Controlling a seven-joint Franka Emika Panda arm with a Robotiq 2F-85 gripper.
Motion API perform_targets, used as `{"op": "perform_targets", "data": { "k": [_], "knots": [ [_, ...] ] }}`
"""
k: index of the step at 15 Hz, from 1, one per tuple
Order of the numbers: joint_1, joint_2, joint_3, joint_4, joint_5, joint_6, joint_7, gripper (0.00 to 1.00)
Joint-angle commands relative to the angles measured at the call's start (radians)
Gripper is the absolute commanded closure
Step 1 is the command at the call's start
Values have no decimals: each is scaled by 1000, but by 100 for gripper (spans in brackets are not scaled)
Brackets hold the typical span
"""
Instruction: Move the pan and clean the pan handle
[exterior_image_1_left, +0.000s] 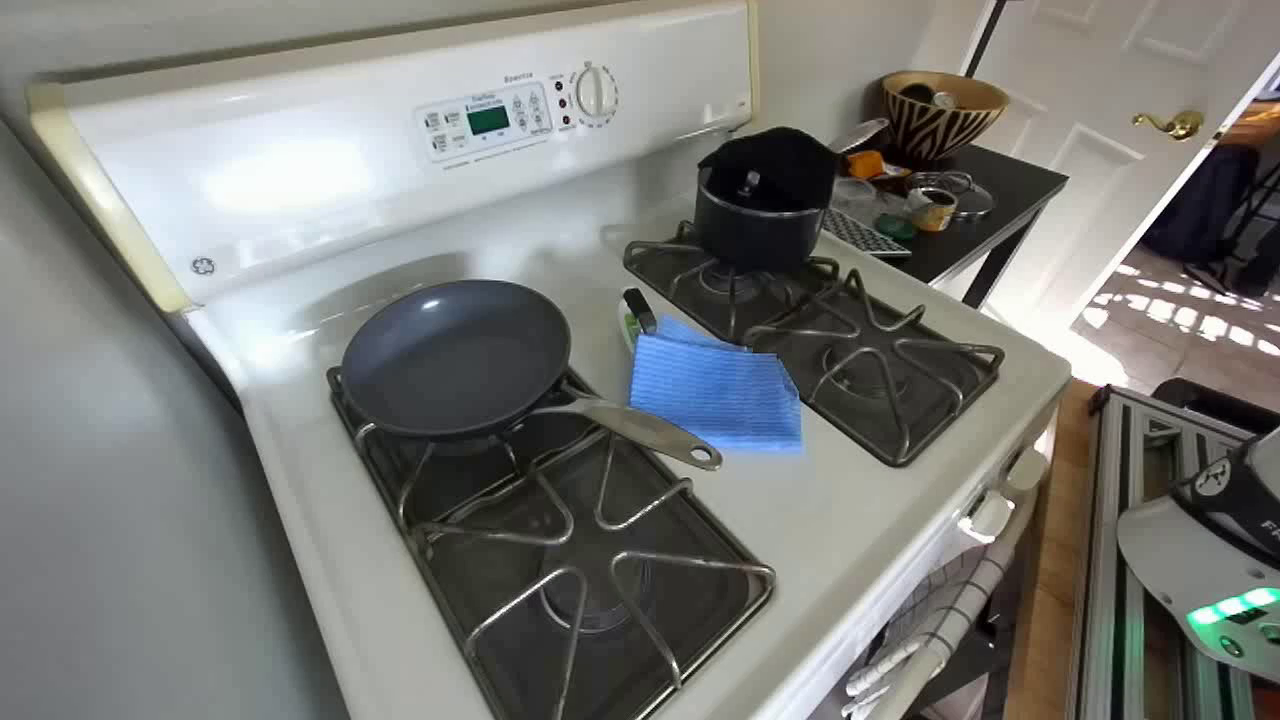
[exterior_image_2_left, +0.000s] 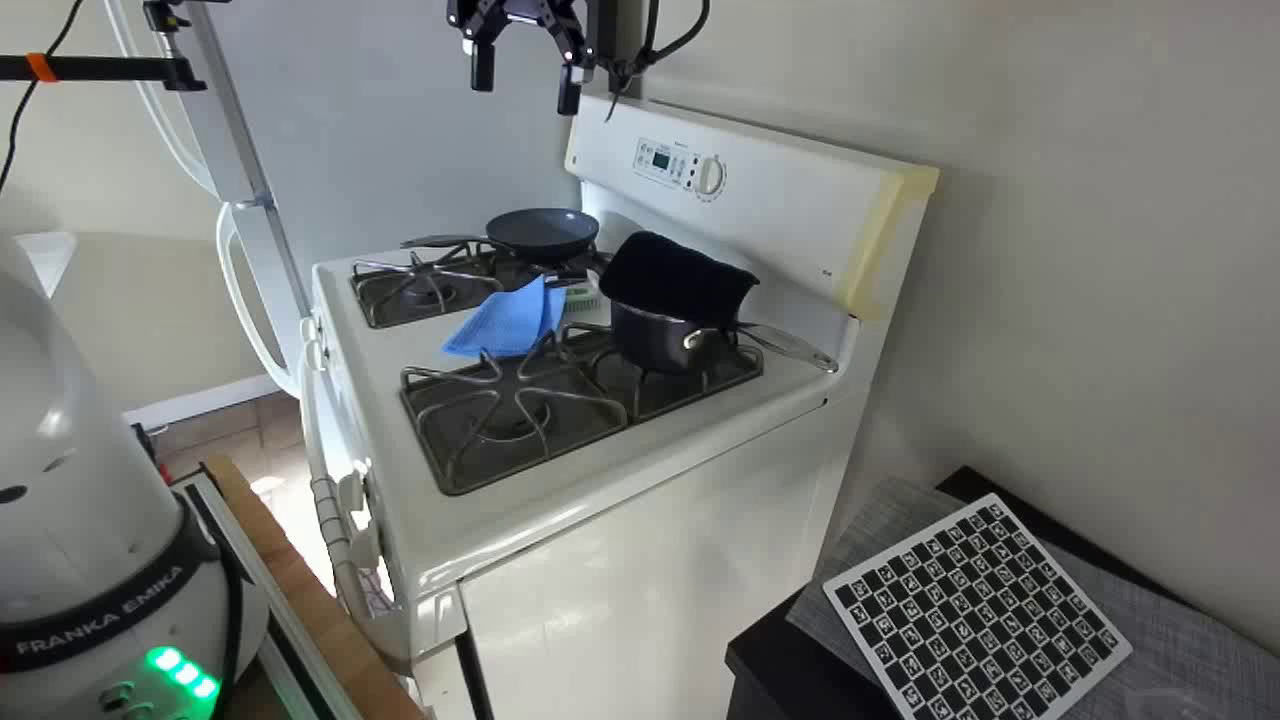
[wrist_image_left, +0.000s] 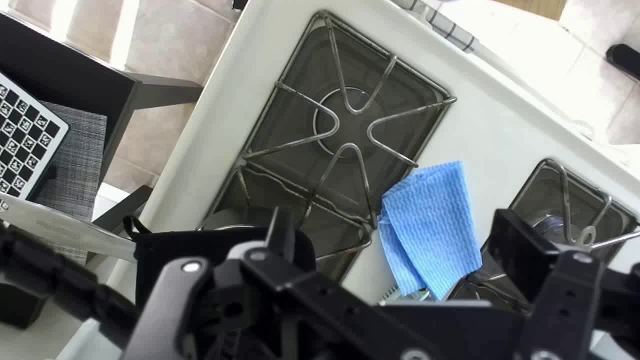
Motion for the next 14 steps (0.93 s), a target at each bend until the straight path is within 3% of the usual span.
{"op": "perform_targets", "data": {
  "k": [1,6,10,14],
  "knots": [
    [-6,1,5,2,2,-2,-2,0],
    [-2,9,22,-11,-3,7,20,0],
    [44,32,118,-56,37,60,124,0],
    [85,85,227,-99,51,251,295,0]
  ]
}}
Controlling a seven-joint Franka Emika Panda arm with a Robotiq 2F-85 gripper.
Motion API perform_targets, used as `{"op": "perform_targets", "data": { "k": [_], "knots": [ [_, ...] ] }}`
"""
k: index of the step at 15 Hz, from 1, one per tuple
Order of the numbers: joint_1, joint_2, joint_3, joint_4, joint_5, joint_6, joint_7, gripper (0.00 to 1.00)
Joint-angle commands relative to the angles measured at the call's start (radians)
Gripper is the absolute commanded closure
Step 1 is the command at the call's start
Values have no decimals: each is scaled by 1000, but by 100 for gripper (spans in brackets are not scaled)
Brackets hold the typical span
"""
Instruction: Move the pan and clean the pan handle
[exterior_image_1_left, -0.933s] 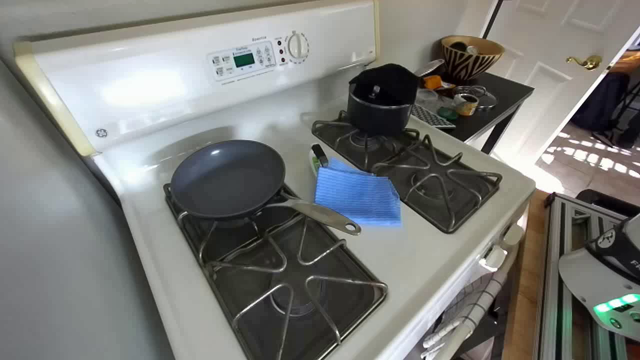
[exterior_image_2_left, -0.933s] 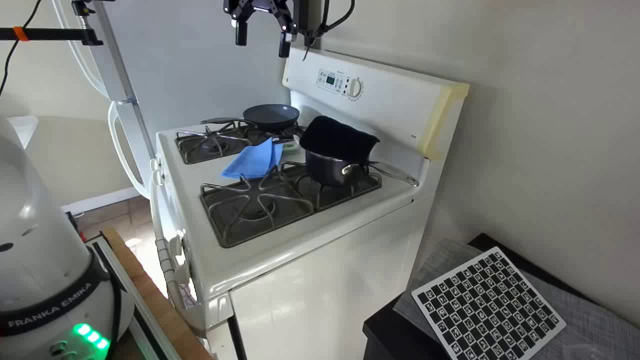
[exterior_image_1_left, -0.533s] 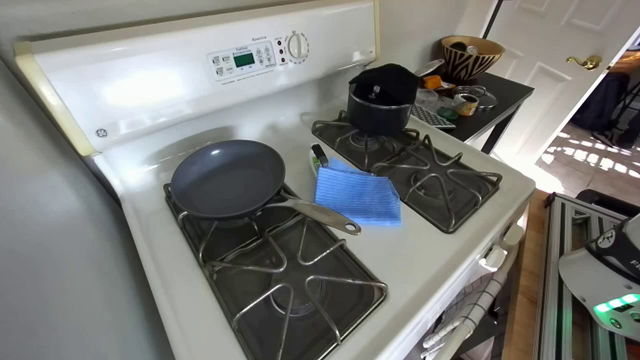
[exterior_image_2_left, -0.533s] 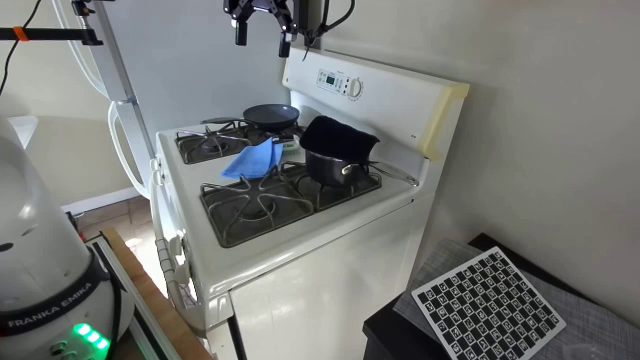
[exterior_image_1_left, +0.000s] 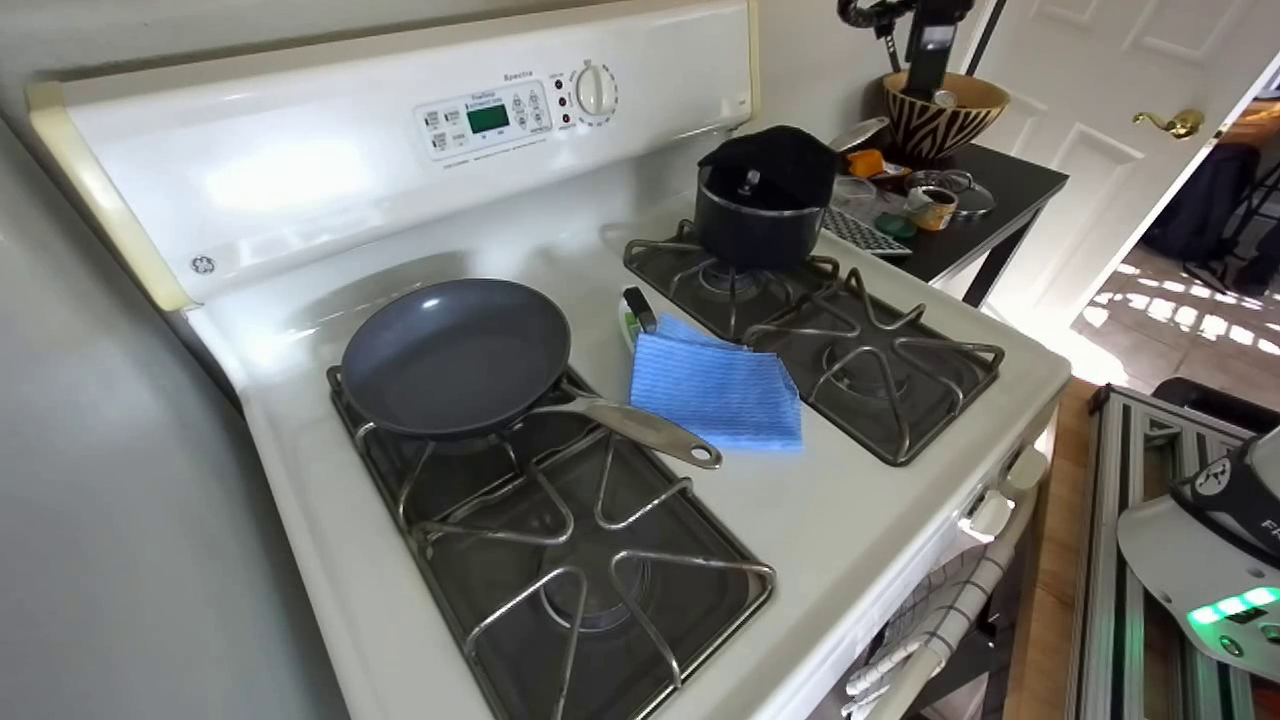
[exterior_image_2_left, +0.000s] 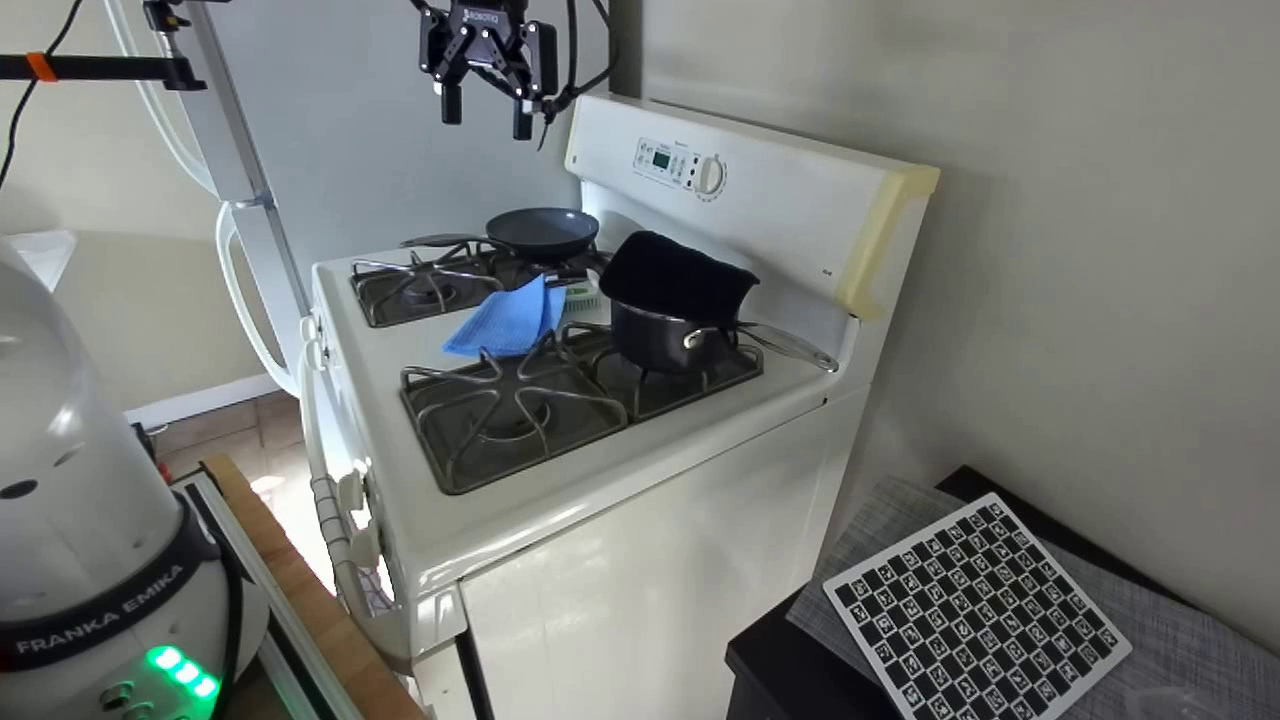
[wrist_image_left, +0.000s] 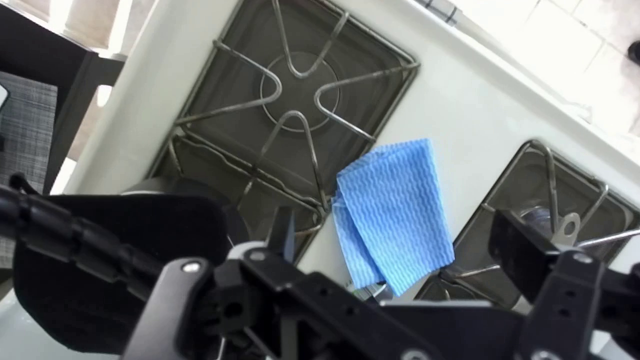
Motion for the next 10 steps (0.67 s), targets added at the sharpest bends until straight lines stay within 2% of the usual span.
{"op": "perform_targets", "data": {
  "k": [1,6,7,10],
  "knots": [
    [30,46,79,-39,6,167,146,0],
    [60,127,172,-105,-26,444,330,0],
    [59,108,147,-76,-11,376,273,0],
    [63,125,152,-77,-12,391,281,0]
  ]
}}
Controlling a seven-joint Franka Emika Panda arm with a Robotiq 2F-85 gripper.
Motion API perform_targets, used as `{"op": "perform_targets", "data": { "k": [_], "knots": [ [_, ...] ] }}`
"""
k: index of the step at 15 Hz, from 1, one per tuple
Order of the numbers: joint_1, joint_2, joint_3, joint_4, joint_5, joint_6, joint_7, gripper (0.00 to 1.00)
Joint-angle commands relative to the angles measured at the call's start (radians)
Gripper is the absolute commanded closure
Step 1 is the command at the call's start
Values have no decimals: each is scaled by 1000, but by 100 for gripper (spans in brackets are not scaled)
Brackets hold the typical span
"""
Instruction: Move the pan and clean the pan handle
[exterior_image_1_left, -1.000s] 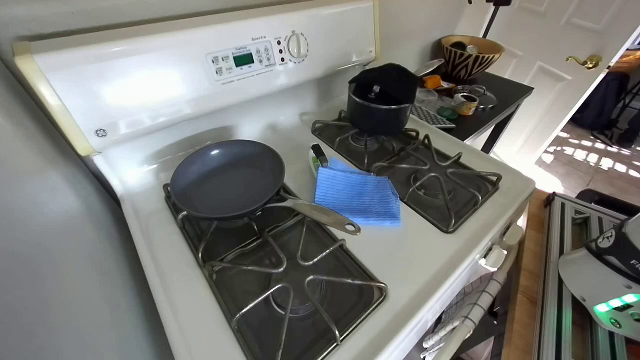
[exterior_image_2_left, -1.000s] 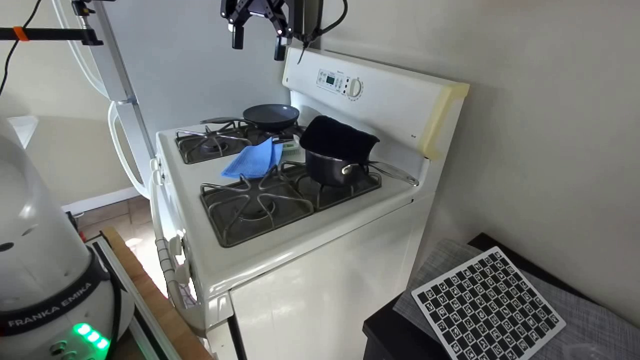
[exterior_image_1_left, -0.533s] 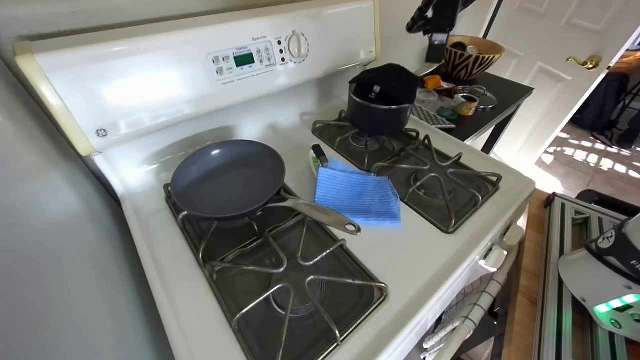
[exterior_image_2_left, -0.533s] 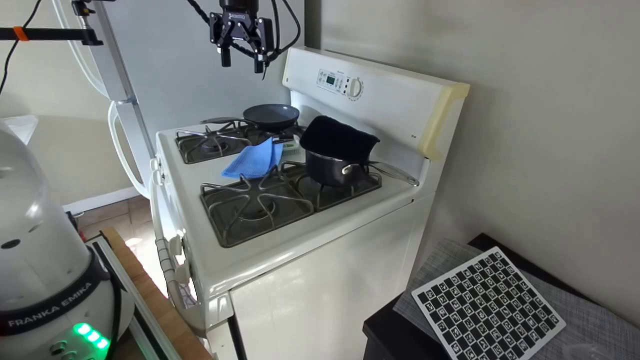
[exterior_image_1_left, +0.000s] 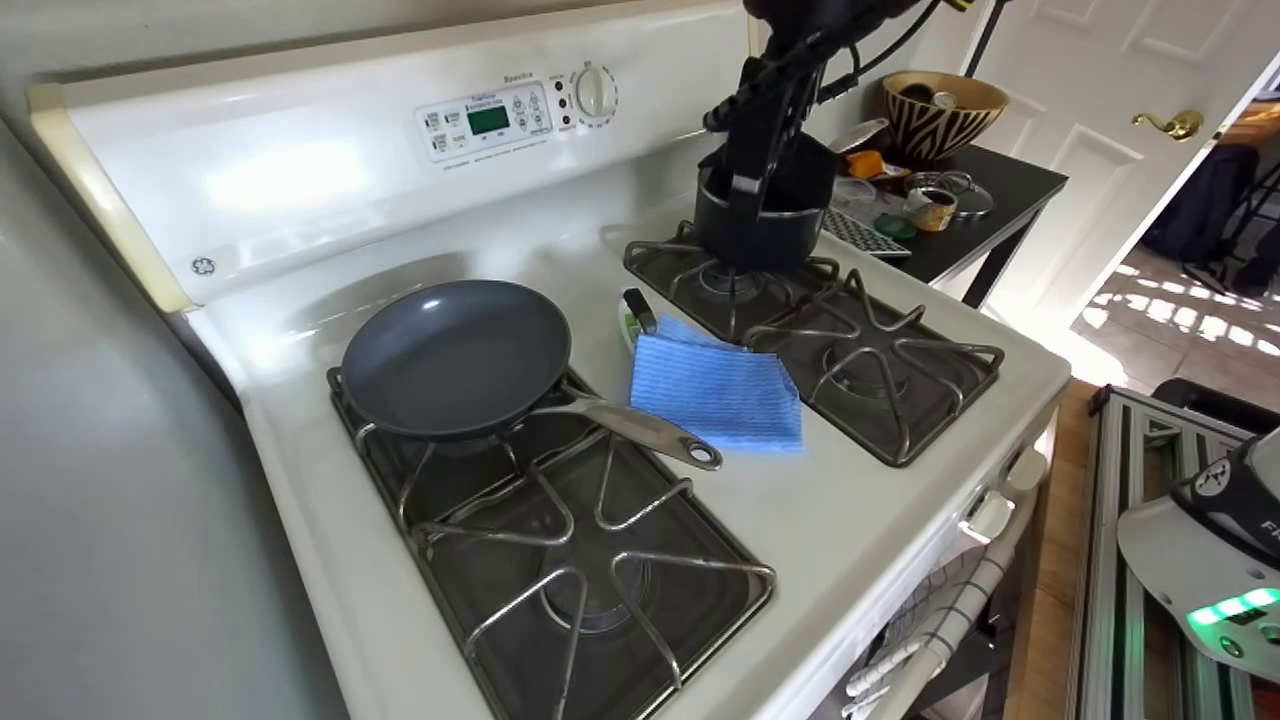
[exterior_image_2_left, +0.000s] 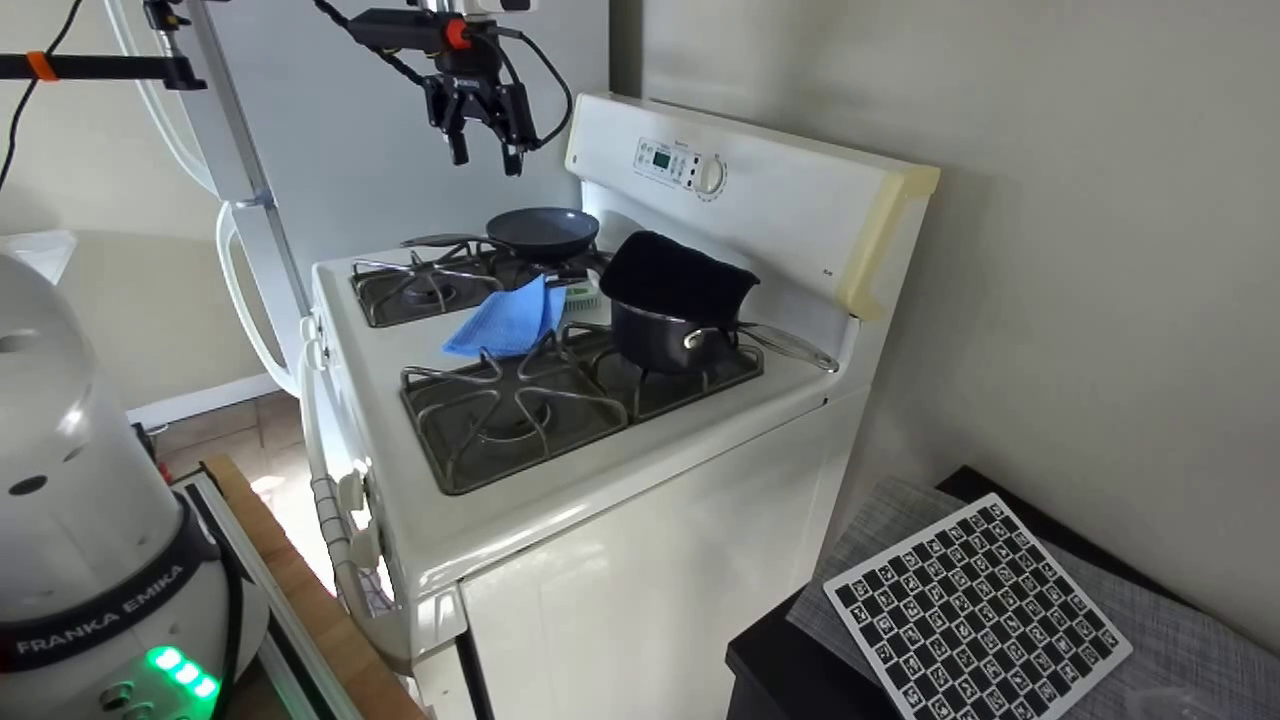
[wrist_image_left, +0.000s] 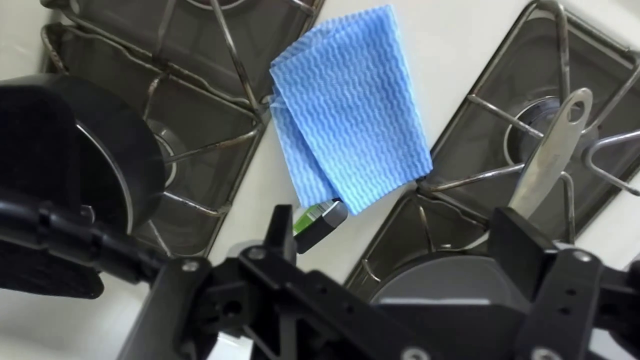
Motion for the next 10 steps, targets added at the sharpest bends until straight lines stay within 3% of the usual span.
{"op": "perform_targets", "data": {
  "k": [1,3,10],
  "knots": [
    [6,-2,-10,3,-2,-3,1,0],
    [5,-5,-12,4,-2,-3,1,0],
    [19,69,50,-22,11,160,239,0]
  ]
}}
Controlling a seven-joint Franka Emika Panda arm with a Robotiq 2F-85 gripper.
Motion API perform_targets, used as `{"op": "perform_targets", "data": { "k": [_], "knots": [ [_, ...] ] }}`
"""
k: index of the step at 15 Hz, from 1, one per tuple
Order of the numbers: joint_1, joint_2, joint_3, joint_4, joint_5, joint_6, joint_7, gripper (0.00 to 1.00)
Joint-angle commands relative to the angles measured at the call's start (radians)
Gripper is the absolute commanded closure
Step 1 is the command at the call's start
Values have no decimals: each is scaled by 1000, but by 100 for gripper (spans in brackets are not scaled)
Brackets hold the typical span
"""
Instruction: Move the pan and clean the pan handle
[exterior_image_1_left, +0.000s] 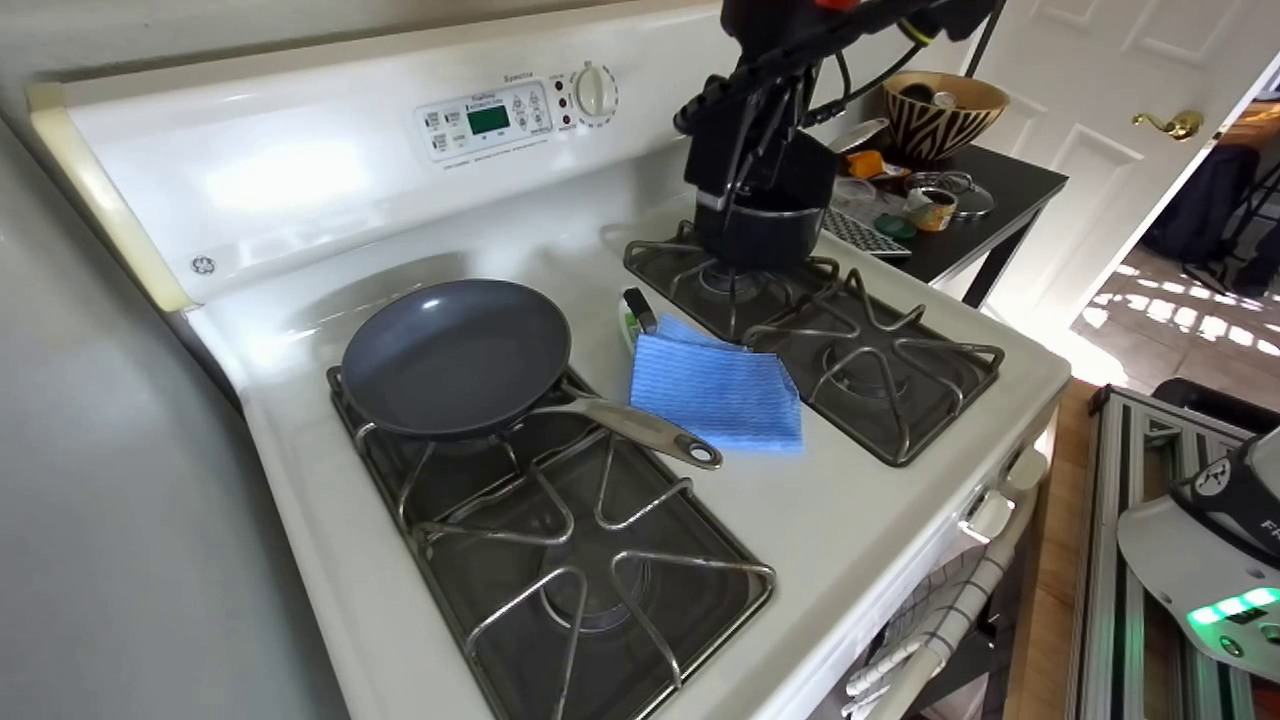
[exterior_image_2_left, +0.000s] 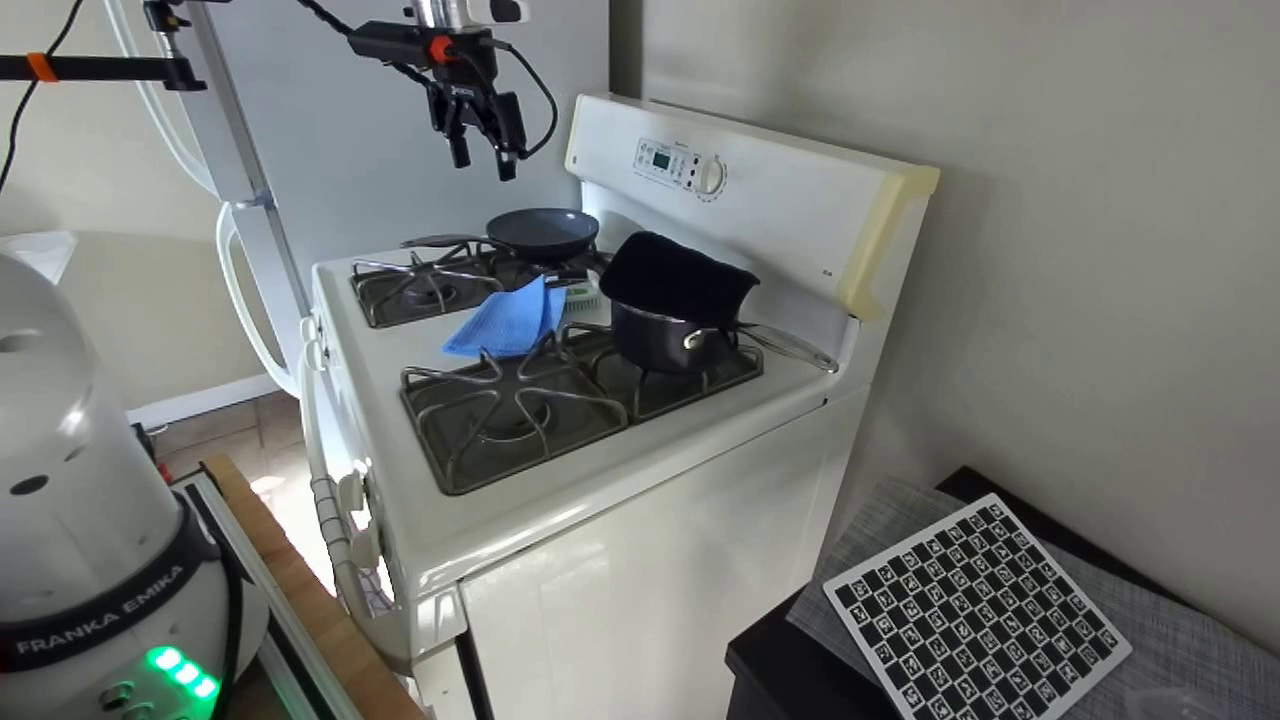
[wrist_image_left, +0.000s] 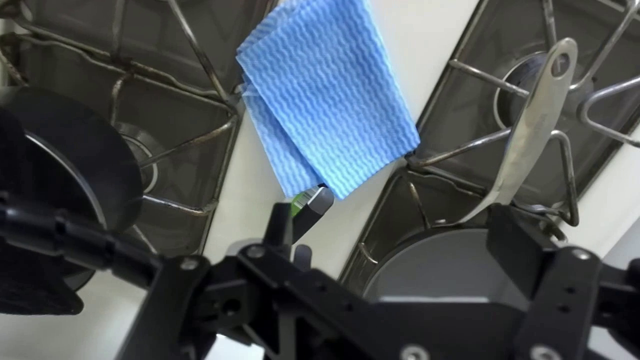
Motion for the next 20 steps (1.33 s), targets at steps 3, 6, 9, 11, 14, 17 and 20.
{"op": "perform_targets", "data": {
  "k": [3,6,9,11,14,17,20],
  "knots": [
    [28,114,51,-5,-13,155,172,0],
    [50,193,65,10,-27,198,212,0],
    [72,259,63,33,-50,225,242,0],
    [86,299,56,49,-72,245,266,0],
    [105,349,47,77,-85,265,294,0],
    [127,395,36,115,-101,274,317,0],
    [150,434,25,154,-123,277,334,6]
  ]
}}
